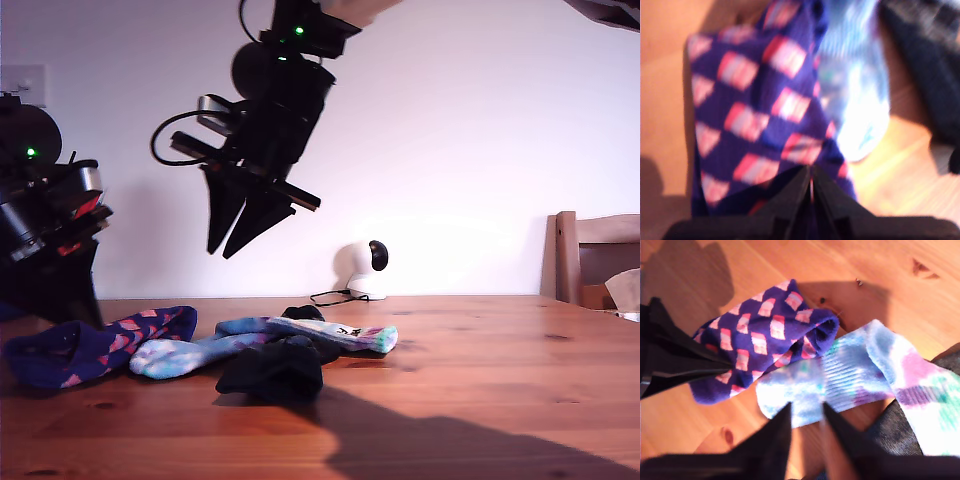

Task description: Fold the socks in front of you. After folding them, place them to the left side.

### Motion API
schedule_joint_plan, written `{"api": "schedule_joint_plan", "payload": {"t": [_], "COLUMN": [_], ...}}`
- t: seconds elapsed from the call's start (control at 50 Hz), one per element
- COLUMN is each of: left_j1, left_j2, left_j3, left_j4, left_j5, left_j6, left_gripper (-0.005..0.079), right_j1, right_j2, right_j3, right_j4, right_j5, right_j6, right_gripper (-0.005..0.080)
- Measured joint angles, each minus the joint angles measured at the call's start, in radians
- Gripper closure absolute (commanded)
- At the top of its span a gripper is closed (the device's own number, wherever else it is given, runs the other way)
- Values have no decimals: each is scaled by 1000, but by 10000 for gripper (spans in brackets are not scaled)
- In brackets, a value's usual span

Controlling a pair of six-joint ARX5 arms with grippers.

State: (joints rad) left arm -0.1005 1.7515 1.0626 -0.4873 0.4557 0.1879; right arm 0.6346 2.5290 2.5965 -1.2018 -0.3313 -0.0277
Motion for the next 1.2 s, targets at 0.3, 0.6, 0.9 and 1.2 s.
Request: {"api": "schedule_joint_plan", "payload": {"t": [0.3,0.6,0.9,1.2], "left_j1": [-1,-16,-49,-47], "left_j2": [-39,57,95,143], "left_j3": [5,7,7,23], "left_j4": [172,231,266,249], "left_j5": [-16,-20,-61,-177], "left_j6": [-2,-2,-2,21], "left_gripper": [764,764,764,764], "right_j1": [-42,-58,-120,-162], "right_j2": [0,-5,-54,-67], "right_j3": [0,0,0,1], "right_j4": [-59,-163,-161,-162], "right_j5": [-55,-182,-209,-206], "right_j6": [-42,-124,-127,-127], "right_gripper": [765,765,765,765]}}
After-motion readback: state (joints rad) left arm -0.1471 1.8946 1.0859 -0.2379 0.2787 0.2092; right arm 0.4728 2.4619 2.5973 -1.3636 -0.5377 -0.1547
